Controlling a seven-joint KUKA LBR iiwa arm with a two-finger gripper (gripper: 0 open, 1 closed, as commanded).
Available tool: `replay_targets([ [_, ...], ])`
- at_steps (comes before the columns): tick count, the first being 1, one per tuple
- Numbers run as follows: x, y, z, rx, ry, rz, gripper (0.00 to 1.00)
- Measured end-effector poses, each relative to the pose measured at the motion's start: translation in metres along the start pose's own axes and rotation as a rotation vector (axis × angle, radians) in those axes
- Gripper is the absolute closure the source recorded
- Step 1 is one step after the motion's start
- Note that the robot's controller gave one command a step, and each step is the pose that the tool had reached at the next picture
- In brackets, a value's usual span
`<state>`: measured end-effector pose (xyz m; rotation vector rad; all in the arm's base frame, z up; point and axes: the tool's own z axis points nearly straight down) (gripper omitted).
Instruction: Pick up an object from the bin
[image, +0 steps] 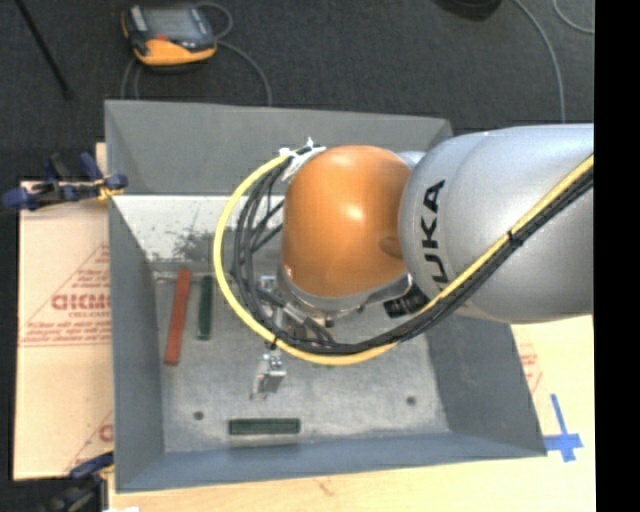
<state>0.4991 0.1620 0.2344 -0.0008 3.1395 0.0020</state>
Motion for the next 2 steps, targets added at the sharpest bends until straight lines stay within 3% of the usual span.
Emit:
replay_targets([
  [1, 0.006, -0.023, 0.045, -0.001, -0.008, -0.050, 0.00],
  [2, 0.014, -0.027, 0.091, 0.002, -0.001, -0.220, 0.00],
])
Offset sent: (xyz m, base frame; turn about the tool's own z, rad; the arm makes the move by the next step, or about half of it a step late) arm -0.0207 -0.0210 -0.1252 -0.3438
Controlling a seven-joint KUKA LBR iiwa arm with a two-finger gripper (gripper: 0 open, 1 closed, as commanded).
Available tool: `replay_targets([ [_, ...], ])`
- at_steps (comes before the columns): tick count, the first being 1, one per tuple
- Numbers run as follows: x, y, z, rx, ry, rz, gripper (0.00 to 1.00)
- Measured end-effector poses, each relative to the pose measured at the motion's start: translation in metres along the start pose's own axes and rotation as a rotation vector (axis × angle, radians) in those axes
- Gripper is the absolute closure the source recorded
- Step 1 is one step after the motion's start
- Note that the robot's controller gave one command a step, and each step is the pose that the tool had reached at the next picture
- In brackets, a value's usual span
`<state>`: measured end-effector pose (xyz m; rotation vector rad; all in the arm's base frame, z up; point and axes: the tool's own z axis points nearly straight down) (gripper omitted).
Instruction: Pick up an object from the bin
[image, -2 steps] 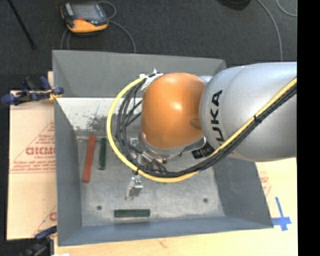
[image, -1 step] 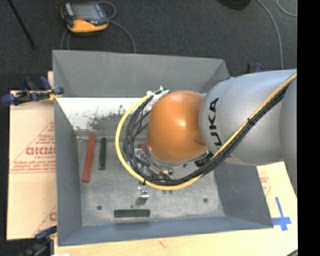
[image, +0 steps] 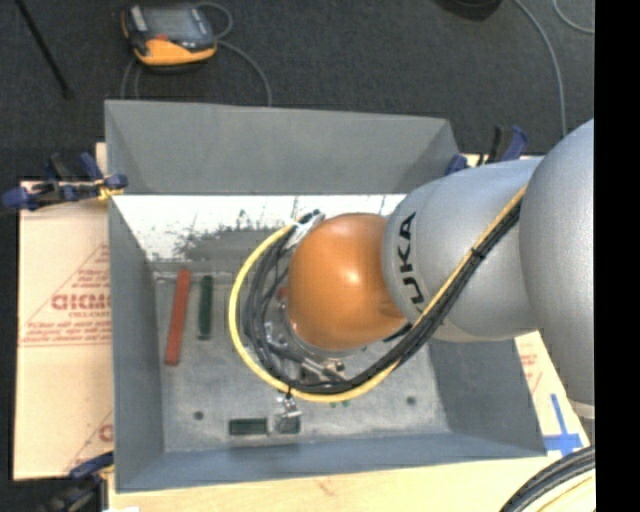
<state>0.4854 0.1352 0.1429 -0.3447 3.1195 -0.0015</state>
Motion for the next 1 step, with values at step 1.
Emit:
replay_targets([
  [1, 0.0114, -0.0264, 0.0652, -0.005, 0.001, -0.052, 1.00],
])
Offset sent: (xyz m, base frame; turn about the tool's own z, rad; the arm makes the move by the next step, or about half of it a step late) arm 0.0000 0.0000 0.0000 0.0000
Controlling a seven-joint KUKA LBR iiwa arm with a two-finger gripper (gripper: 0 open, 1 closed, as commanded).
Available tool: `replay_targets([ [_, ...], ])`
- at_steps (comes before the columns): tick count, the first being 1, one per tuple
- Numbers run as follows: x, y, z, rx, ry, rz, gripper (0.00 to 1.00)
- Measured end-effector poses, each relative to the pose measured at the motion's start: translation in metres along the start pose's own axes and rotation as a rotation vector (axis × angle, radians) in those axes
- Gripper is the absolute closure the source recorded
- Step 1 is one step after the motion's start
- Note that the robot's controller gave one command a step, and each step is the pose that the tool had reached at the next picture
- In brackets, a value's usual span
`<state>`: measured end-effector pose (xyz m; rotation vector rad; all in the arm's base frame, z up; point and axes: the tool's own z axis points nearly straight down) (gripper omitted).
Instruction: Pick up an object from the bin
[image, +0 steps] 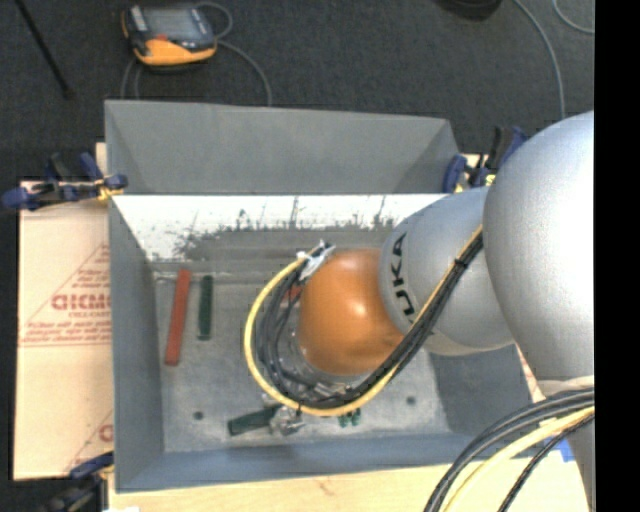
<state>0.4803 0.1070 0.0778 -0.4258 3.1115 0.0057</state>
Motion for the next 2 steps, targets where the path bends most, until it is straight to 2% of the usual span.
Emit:
replay_targets([
  [1, 0.000, 0.000, 0.000, 0.000, 0.000, 0.001, 1.00],
  [2, -0.017, 0.013, -0.169, 0.004, -0.009, -0.001, 1.00],
])
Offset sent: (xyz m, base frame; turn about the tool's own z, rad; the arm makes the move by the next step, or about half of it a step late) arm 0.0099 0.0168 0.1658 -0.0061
